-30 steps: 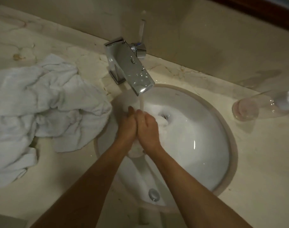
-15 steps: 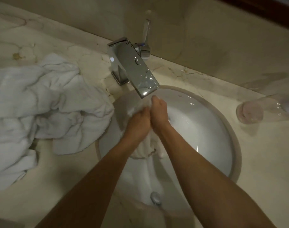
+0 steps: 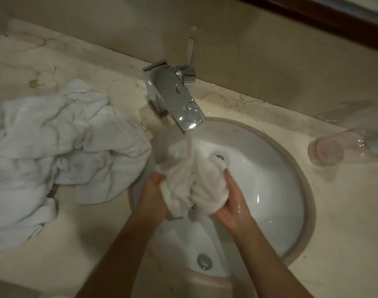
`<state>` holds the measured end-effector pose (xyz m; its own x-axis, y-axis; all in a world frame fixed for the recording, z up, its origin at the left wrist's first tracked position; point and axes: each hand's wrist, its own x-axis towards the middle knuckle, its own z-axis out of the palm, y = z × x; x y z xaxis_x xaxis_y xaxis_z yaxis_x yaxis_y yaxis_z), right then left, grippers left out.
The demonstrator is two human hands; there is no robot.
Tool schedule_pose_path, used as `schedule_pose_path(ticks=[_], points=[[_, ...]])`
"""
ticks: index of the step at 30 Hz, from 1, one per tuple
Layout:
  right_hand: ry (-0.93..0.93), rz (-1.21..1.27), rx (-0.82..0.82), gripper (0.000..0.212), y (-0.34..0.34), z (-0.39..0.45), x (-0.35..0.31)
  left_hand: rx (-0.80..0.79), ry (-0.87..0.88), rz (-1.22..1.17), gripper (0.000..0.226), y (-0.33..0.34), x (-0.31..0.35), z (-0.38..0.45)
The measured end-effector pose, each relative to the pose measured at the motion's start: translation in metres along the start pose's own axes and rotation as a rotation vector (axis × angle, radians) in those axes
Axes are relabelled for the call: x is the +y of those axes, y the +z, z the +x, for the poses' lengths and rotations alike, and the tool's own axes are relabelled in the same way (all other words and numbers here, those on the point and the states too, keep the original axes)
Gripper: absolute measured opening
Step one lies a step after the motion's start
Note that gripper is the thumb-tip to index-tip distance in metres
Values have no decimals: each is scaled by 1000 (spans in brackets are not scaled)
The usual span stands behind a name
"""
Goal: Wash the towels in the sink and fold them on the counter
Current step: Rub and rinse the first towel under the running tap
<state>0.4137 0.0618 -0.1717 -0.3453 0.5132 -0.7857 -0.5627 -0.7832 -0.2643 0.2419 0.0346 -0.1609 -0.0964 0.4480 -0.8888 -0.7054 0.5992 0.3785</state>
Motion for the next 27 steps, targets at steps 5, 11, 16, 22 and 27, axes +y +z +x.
schedule_pose_path(ticks=[5,11,16,22,27], points=[[-600,-1066,185,44,48,9,31,84,247,483,46,50,16,22],[-551,-976,349,70,84,63,-26,-84,488,765,38,61,25,26],[-621,-1163,222,41,90,51,5,278,403,708,44,62,27,37],[-585,-1252,322,52,102,71,8,-9,364,546,33,44,44,42],[-599,-1012,509,32,98,90,-22,-94,411,808,36,46,34,32]])
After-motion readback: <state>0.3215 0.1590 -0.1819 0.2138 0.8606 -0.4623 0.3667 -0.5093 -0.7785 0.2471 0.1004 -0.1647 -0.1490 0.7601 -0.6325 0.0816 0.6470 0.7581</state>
